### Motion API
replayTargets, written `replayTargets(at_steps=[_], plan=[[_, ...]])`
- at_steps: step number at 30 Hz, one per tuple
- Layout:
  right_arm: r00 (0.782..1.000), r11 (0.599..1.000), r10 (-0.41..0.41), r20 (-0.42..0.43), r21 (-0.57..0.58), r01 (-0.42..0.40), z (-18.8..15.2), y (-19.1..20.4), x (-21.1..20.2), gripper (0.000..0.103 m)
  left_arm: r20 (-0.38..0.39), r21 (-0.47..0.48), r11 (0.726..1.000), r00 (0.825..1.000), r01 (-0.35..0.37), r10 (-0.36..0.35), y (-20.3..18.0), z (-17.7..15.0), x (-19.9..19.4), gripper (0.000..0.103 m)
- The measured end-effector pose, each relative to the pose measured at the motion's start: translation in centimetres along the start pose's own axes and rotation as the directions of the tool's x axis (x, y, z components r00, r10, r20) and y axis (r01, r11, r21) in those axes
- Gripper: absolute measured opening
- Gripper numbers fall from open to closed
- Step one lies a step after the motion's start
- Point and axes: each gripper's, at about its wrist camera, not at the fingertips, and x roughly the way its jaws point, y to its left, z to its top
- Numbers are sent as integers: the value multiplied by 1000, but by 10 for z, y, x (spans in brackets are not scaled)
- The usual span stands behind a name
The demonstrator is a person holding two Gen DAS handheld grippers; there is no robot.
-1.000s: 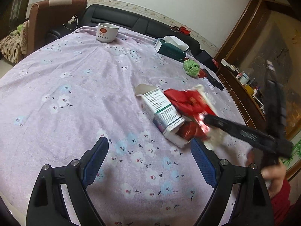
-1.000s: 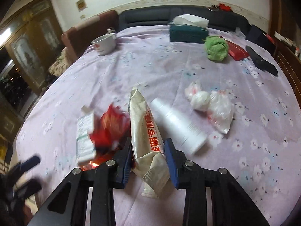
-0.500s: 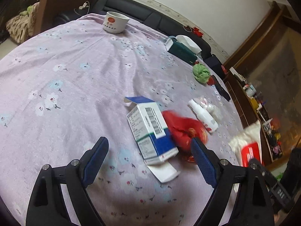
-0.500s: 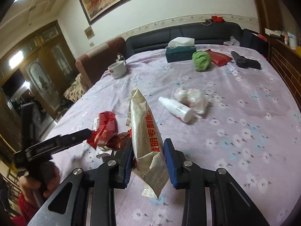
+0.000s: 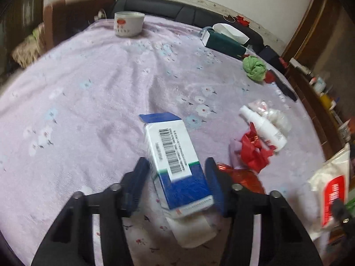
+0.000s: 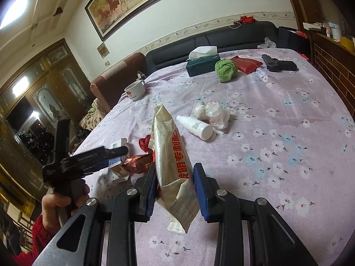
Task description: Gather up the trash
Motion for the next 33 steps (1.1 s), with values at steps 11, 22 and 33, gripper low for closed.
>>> replayTargets(at_steps=[11,22,33], plan=[[998,998,-58,29,-12,59,-19,-5,-2,35,152,83,995,986,53,-66,-12,-35,-49,33],[990,992,-125,63,27,124,-33,-14,3,35,234,311,948,960,75,-153,-82,-74,-67,33],[984,985,-169,54,28,168,-37,-18,-2,35,243,335,941,960,51,-139,-89,-81,-61,33]])
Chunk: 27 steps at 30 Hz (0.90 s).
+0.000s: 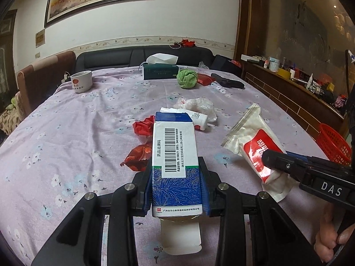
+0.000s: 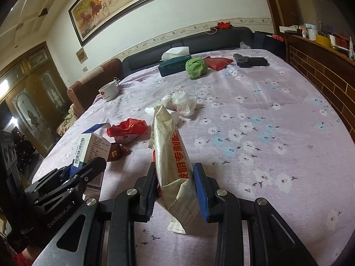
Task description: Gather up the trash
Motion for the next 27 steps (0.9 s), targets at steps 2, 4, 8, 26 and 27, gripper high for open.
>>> replayTargets(at_steps=[2,4,8,26,27], plan=[[1000,1000,-2,0,2,2,0,-1,0,35,-1,2,1000,1000,-1,1,0,0,1,33],[1000,1000,-6,-2,2,6,1,-1,0,35,0,3,1000,1000,-3,3,0,0,0,33],[1000,1000,-18,-9,1,18,1,0,3,34,-5,-1,1000,1000,-4,4,0,0,1,33],[999,999,-45,-2,6,45,3,2,-4,35,-9,-8,1000,1000,3,-3,3,-1,2,33],[999,999,-46,0,6,46,3,2,-5,35,-10,-8,1000,1000,2,-3,3,-1,2,33]])
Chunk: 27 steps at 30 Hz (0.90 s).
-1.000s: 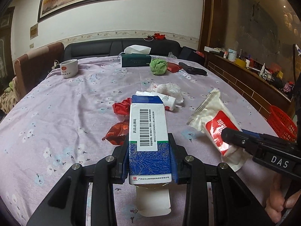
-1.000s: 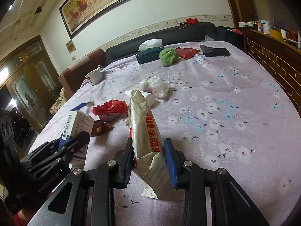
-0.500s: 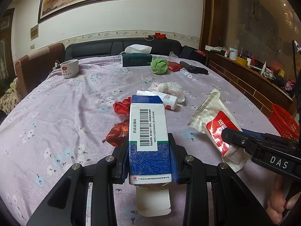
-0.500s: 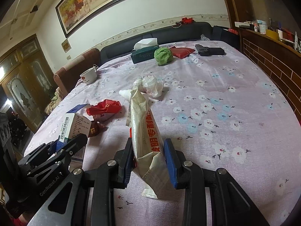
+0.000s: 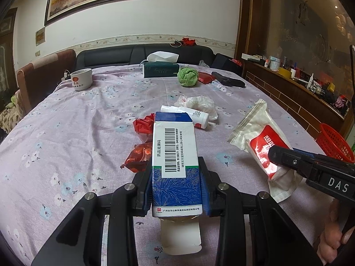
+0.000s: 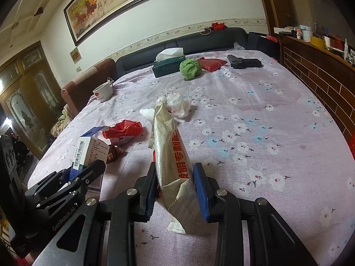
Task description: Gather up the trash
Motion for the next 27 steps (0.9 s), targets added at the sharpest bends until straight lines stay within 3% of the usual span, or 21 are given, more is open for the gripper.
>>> replayTargets(at_steps=[27], plan=[[1000,1000,-5,-10,4,5,5,0,5,35,5,12,1000,1000,8,-8,-4,0,-1,33]])
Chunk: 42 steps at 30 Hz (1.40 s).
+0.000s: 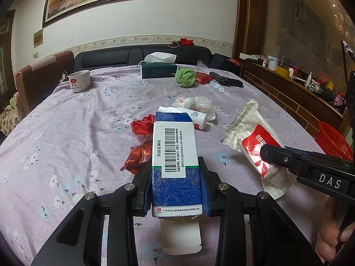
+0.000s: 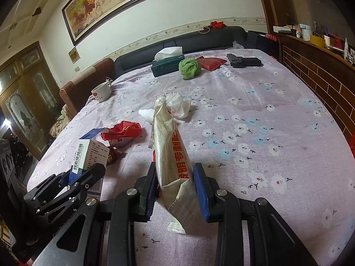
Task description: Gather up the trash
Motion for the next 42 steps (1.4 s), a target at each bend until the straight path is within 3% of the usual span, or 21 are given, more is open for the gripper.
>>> replayTargets(at_steps=[17,30,42], plan=[[1000,1000,0,-12,6,0,-1,-1,6,35,7,-4,1000,1000,11,-11,1,1,-2,33],[1000,1000,9,19,29,-10,-2,-4,-16,35,-1,-66,993,995,99,-99,8,7,-13,33],[998,997,11,67,73,-16,-1,-22,-42,35,16,-17,988,988,151,-151,-23,28,-28,33]])
